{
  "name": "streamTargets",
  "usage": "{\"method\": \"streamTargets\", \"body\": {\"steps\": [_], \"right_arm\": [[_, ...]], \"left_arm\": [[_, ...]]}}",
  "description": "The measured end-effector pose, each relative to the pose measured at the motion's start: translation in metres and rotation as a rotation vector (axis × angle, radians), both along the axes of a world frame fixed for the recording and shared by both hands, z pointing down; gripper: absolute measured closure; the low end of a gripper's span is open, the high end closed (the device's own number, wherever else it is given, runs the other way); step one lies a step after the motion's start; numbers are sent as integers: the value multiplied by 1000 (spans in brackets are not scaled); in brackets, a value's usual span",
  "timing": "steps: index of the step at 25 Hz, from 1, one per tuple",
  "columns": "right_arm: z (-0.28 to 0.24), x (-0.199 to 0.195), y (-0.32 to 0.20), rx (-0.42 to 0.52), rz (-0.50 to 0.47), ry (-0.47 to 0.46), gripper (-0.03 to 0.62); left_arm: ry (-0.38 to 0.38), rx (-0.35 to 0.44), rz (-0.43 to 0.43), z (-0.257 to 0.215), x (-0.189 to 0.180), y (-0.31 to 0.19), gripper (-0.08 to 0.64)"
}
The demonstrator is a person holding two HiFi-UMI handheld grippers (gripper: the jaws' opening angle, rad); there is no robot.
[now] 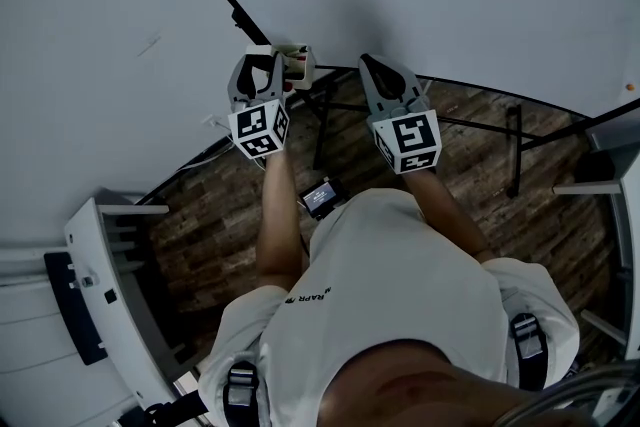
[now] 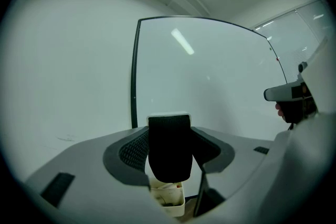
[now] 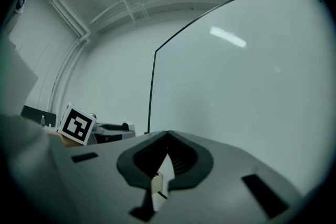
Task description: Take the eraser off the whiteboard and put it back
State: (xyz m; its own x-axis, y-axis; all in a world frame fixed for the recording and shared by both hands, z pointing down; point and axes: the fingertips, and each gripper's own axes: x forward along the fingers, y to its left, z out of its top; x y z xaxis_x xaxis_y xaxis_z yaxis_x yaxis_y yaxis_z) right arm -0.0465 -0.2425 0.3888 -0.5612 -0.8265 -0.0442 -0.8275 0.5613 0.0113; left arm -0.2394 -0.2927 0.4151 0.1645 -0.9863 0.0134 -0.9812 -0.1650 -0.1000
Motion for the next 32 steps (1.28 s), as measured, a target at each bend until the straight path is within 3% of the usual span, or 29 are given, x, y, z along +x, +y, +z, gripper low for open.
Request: {"method": "streamTargets", "body": {"steps": [16,22,32], "right_arm": [[-2,2,-4,9,9,8,580],[-3,2,-4,9,6,14,580],[-3,3,-1,12,4,14,580]], "left_arm": [[-9,-74,-18,49,-25,-26,322],[6,-80,-18,65,-36,-33,322],[33,-152,-36,107,-50,-43,322]]}}
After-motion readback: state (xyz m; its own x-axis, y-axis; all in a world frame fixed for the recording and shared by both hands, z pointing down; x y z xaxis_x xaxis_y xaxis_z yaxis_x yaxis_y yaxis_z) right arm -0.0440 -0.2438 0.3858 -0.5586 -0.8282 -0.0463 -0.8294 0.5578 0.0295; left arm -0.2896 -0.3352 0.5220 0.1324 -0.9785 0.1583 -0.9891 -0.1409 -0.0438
